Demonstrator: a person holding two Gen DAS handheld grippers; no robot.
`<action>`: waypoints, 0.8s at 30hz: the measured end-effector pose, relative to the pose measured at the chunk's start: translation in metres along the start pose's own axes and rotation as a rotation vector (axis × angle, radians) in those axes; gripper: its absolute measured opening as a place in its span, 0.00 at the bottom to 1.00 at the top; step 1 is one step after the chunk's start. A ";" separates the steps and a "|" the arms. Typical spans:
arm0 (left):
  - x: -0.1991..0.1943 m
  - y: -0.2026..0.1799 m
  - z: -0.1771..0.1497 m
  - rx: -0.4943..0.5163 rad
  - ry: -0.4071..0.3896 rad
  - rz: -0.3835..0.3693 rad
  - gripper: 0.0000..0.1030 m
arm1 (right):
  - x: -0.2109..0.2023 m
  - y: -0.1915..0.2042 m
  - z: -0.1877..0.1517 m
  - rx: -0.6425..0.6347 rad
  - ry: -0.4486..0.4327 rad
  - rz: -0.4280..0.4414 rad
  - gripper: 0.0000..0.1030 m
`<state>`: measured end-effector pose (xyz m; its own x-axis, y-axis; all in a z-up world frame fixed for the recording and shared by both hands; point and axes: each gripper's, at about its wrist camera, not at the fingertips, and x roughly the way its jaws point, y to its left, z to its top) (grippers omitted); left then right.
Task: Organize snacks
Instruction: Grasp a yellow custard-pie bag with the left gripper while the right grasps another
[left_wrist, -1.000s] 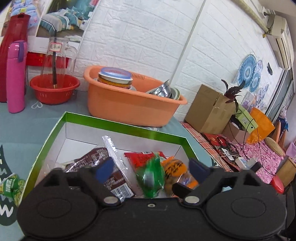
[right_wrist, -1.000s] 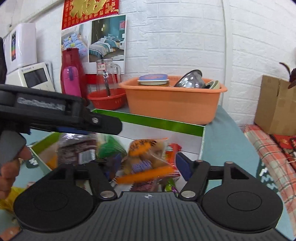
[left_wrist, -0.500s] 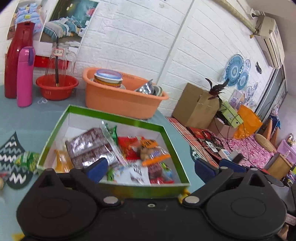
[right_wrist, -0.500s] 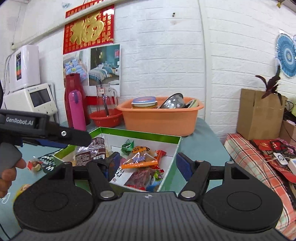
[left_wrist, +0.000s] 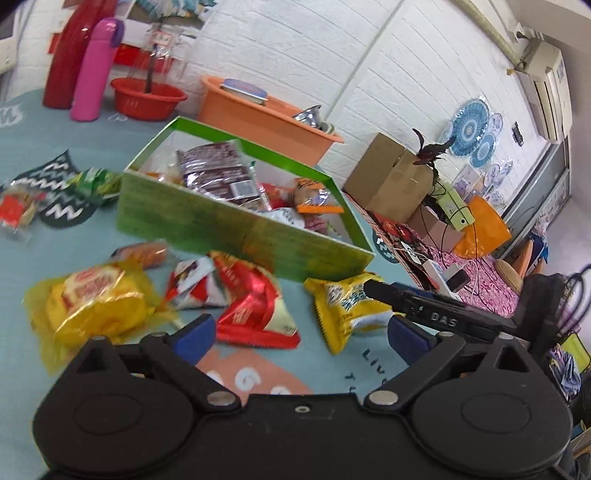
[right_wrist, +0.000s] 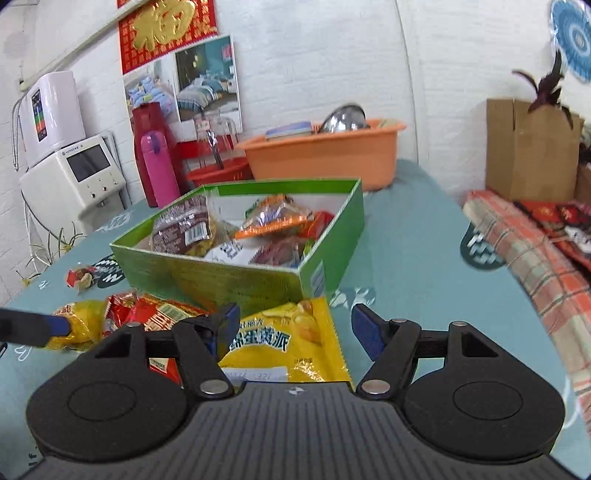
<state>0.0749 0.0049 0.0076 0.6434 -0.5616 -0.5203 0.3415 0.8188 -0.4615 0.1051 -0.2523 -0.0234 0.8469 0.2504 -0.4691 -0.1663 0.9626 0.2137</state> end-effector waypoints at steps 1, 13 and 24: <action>-0.003 0.003 -0.003 -0.007 -0.001 0.003 1.00 | 0.006 -0.001 -0.004 0.022 0.039 0.017 0.79; -0.004 0.021 -0.042 -0.088 0.108 -0.092 1.00 | -0.047 0.063 -0.052 -0.031 0.112 0.292 0.91; 0.012 0.017 -0.049 -0.128 0.132 -0.137 0.93 | -0.067 0.058 -0.062 -0.048 0.110 0.244 0.92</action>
<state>0.0548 0.0060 -0.0413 0.4984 -0.6844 -0.5321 0.3243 0.7164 -0.6177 0.0081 -0.2071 -0.0327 0.7194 0.4827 -0.4995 -0.3847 0.8756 0.2921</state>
